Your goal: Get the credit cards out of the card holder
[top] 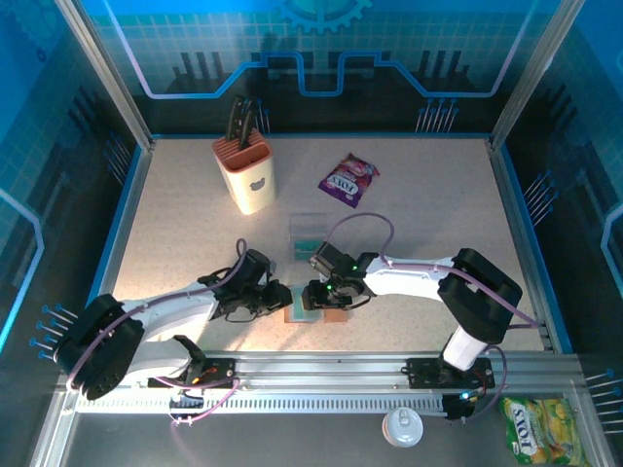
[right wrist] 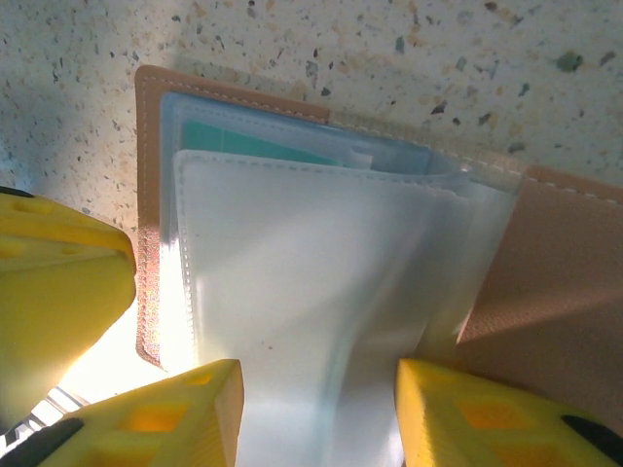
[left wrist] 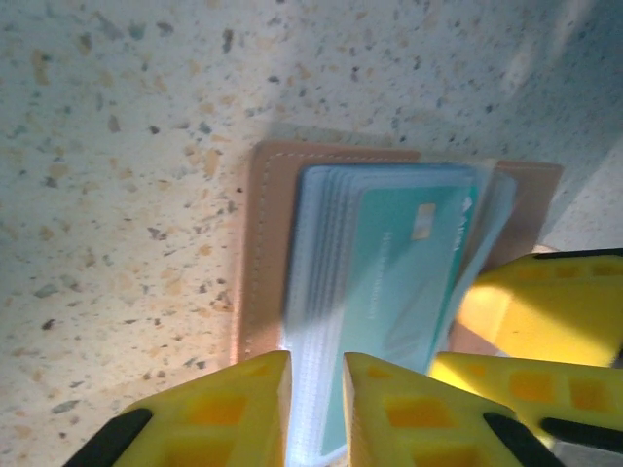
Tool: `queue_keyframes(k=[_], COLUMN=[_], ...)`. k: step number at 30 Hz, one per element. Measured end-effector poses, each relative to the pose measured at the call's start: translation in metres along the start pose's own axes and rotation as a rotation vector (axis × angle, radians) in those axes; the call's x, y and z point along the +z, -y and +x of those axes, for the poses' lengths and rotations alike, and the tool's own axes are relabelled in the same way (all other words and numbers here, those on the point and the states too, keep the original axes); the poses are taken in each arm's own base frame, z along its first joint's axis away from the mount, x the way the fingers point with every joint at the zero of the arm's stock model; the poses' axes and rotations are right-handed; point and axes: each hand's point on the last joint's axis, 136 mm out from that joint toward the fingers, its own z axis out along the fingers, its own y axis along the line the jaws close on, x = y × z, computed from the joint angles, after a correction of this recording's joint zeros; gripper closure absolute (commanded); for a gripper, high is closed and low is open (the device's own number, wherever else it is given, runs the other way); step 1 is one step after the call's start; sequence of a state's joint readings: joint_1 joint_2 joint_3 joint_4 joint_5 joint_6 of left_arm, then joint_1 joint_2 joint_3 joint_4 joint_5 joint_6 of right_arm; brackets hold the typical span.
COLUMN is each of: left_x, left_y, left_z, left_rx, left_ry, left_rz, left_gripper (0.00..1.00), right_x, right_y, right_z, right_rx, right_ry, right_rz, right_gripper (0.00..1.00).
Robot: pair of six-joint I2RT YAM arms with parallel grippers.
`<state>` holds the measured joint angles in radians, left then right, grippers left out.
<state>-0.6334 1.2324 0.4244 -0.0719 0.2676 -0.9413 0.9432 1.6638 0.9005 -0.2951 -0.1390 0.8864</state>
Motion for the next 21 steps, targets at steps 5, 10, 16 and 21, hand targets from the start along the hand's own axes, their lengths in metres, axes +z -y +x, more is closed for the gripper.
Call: queue_keyframes(k=[5,10,16,21], left_x=[-0.001,0.001,0.007,0.01], left_y=[0.009,0.019,0.023,0.026], left_z=[-0.001,-0.002,0.0,0.0], left_rx=[-0.03,-0.052,-0.067,-0.084], left_ry=[0.0,-0.009,-0.023,-0.027], left_rz=[0.038,0.079,0.096,0.111], left_gripper=[0.73,0.73,0.75,0.77], right_x=[0.0,-0.001,0.003,0.002], right_y=[-0.002,-0.004,0.004,0.005], right_z=[-0.001,-0.002,0.003,0.004], right_rx=[-0.003,-0.005,0.0,0.003], right_ry=[0.008,0.012,0.002,0.007], right_rz=[-0.009,-0.016,-0.007,-0.011], right_gripper=[0.54,0.54,0.54,0.56])
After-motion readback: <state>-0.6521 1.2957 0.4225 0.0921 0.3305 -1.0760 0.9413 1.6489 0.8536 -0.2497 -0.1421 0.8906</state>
